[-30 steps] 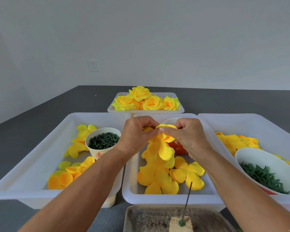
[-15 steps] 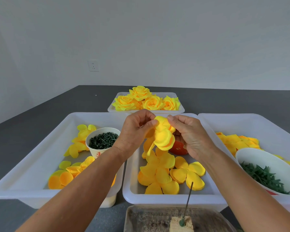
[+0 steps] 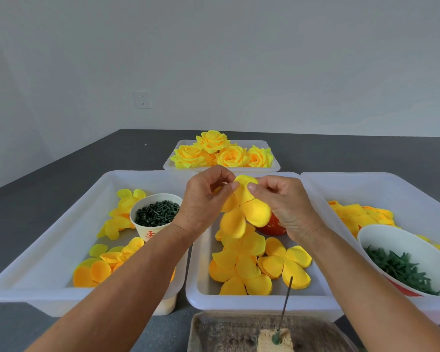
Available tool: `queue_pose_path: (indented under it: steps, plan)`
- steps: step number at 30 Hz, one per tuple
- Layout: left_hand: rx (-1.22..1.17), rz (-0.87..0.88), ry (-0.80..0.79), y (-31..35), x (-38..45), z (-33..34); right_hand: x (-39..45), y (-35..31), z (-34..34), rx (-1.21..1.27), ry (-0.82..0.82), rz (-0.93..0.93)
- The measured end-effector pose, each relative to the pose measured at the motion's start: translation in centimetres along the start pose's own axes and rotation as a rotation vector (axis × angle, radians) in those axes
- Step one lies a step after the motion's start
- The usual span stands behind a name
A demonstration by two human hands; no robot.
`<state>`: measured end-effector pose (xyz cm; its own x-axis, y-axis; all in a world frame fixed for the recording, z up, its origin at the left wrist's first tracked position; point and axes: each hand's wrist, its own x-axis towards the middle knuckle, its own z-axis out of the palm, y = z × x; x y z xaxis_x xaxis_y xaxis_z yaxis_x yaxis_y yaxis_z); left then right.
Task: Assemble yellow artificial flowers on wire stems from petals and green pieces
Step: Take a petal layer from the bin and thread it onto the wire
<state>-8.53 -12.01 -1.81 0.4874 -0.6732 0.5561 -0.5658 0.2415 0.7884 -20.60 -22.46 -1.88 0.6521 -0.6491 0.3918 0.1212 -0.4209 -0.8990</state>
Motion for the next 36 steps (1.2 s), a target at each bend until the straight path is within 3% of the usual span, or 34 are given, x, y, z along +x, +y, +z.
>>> queue_pose_path:
  steps: [9,17,21,28,32,36]
  plan:
    - [-0.280,-0.325,-0.217,0.37,-0.15,0.28,0.03,0.21,-0.10,-0.129,0.039,-0.019]
    - [-0.465,-0.423,-0.409,0.17,-0.10,-0.18,0.01,0.09,-0.12,0.072,0.060,0.018]
    - [-0.414,-0.381,-0.417,0.13,-0.20,-0.18,0.01,0.13,-0.19,0.036,0.097,0.024]
    - [-0.281,-0.219,-0.363,0.48,-0.55,0.19,-0.10,0.18,-0.10,-0.418,0.370,-0.215]
    - [-0.235,-0.135,-0.354,0.65,-0.69,0.21,-0.22,0.34,0.29,-0.355,0.256,-0.191]
    - [-0.024,-0.046,-0.374,0.84,-0.77,0.40,-0.21,-0.20,0.42,-0.178,0.075,-0.096]
